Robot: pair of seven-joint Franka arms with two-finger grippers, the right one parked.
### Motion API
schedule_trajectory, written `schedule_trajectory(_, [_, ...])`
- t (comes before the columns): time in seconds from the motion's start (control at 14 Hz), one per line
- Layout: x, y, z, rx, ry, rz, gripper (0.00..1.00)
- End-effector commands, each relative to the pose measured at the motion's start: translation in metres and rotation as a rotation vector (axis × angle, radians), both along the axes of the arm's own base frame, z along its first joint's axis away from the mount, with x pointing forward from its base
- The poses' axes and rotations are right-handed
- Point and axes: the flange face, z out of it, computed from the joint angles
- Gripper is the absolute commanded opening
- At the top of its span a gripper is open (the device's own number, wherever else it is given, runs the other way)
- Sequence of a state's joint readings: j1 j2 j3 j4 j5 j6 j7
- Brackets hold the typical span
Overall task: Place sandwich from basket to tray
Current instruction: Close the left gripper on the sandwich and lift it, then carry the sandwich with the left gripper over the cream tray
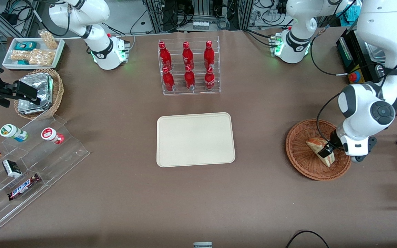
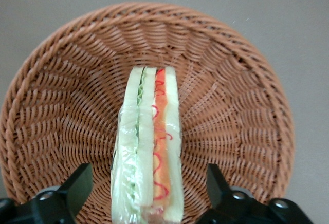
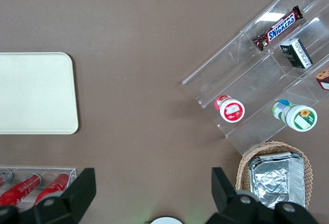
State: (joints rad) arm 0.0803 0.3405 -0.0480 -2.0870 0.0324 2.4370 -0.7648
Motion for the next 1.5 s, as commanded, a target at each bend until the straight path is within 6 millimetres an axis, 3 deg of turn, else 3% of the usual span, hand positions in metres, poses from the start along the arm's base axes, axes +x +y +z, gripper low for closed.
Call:
schedule_trajectory(0.0, [0.005, -0.002, -0.006, 0.0, 0.008, 0.02, 0.28])
schedule_trajectory(0.07, [0.005, -0.004, -0.005, 0.001, 0.009, 0.006, 0.12])
schedule_trajectory(0.14, [0.003, -0.007, -0.002, 0.002, 0.015, -0.002, 0.07])
schedule_trajectory(0.36, [0.005, -0.013, 0.032, 0.013, 0.077, -0.025, 0.06])
schedule_trajectory(0.64, [0.004, -0.054, 0.087, -0.002, 0.216, -0.234, 0.01])
schedule_trajectory(0.93, [-0.001, -0.162, 0.107, -0.037, 0.193, -0.521, 0.04])
schedule_trajectory(1.07, [-0.003, -0.207, 0.103, -0.088, 0.185, -0.734, 0.03])
schedule_trajectory(1.21, [-0.01, -0.259, 0.098, -0.124, 0.165, -0.752, 0.02])
schedule_trajectory(1.43, [-0.028, -0.357, 0.086, -0.148, 0.118, -0.721, 0.01])
